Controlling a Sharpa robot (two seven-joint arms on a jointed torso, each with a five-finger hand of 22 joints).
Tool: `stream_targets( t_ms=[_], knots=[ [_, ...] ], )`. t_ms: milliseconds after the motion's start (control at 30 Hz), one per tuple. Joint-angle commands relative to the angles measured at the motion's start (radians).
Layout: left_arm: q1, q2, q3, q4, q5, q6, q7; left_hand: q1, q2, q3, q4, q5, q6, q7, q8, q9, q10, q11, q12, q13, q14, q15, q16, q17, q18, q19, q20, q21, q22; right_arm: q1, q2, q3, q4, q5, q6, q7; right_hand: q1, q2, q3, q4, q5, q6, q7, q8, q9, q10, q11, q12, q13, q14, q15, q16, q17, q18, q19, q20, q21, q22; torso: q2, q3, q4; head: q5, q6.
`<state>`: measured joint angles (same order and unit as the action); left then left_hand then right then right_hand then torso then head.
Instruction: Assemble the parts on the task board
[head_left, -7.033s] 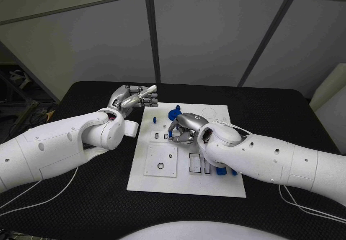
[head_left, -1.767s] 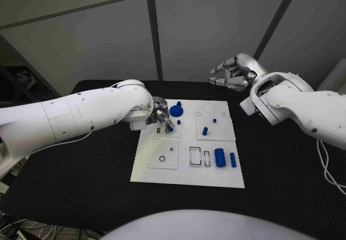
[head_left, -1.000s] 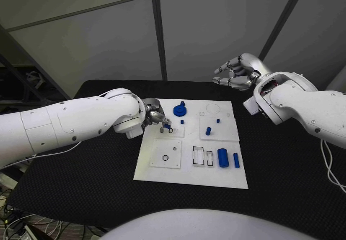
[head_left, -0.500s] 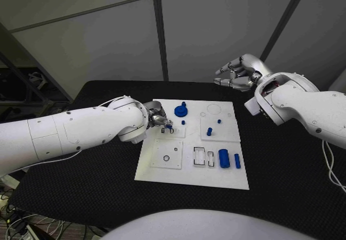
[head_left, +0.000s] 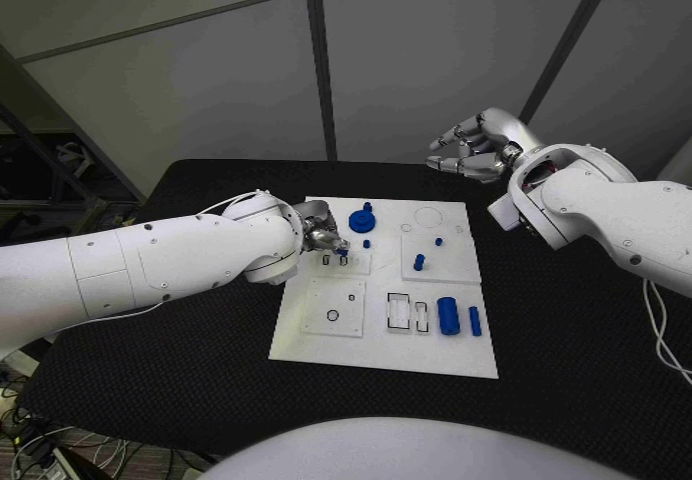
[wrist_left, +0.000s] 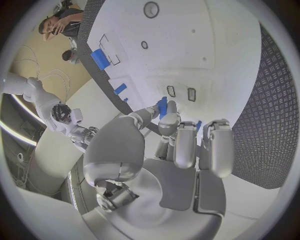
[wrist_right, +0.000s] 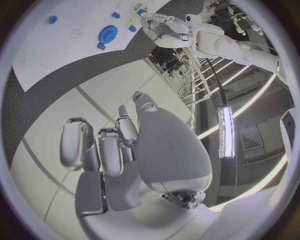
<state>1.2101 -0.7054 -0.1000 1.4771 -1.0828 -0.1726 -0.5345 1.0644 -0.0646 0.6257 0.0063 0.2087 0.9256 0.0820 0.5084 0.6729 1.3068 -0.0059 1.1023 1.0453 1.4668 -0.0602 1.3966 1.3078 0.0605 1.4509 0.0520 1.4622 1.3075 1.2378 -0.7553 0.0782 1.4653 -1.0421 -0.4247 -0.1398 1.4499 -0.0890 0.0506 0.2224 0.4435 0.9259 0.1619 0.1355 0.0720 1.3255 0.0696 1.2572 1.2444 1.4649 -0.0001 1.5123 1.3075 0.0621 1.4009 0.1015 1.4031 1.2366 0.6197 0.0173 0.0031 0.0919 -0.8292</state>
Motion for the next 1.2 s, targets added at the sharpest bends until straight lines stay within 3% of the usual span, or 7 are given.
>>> stream_targets(
  t_ms=[33,467,1200],
  knots=[
    [0.001,0.007,-0.001,-0.01,-0.036,0.043,0.0,0.001,0.011,0.17,-0.162,0.007,-0.001,-0.008,0.003,0.001,-0.008,0.001,-0.005,-0.003,0.06,-0.005,-0.005,0.13,-0.018,0.006,-0.004,0.003,0.095,0.002,0.002,0.001,0.0,-0.002,0.016,0.0,-0.011,-0.003,0.0,0.004,-0.005,-0.007,0.0,-0.001,-0.001,-0.005,0.003,-0.005,-0.001,0.08,-0.003,-0.004,0.164,0.008,-0.007,0.001,-0.006,-0.001,0.0,0.0003,-0.0002,0.0,-0.002],
    [0.0,0.021,-0.003,-0.027,-0.082,0.073,-0.003,-0.007,0.008,0.18,-0.163,0.015,-0.003,-0.009,0.012,0.009,-0.009,0.0,-0.012,-0.014,0.06,-0.005,-0.006,0.13,-0.018,0.007,-0.005,0.003,0.097,0.002,0.004,0.001,0.0,-0.002,0.022,-0.003,-0.012,-0.003,-0.001,0.004,-0.006,-0.007,0.0,-0.001,-0.001,-0.006,0.003,-0.006,-0.002,0.08,-0.003,-0.004,0.164,0.008,-0.008,0.002,-0.007,-0.003,0.0,0.0,0.0013,-0.001,-0.006],
    [-0.005,0.024,-0.004,-0.029,-0.086,0.138,-0.006,-0.028,-0.001,0.199,-0.166,0.06,-0.011,-0.012,0.033,0.028,-0.007,-0.003,-0.013,-0.026,0.06,-0.008,-0.006,0.131,-0.019,0.008,-0.007,0.004,0.1,0.002,0.004,0.001,-0.003,-0.002,0.045,-0.013,-0.017,-0.003,-0.002,0.007,-0.013,-0.007,0.0,0.0,-0.001,-0.009,0.004,-0.009,-0.005,0.08,-0.003,-0.005,0.163,0.009,-0.01,0.002,-0.01,-0.007,-0.001,-0.0004,0.0014,0.008,-0.013]
  ],
)
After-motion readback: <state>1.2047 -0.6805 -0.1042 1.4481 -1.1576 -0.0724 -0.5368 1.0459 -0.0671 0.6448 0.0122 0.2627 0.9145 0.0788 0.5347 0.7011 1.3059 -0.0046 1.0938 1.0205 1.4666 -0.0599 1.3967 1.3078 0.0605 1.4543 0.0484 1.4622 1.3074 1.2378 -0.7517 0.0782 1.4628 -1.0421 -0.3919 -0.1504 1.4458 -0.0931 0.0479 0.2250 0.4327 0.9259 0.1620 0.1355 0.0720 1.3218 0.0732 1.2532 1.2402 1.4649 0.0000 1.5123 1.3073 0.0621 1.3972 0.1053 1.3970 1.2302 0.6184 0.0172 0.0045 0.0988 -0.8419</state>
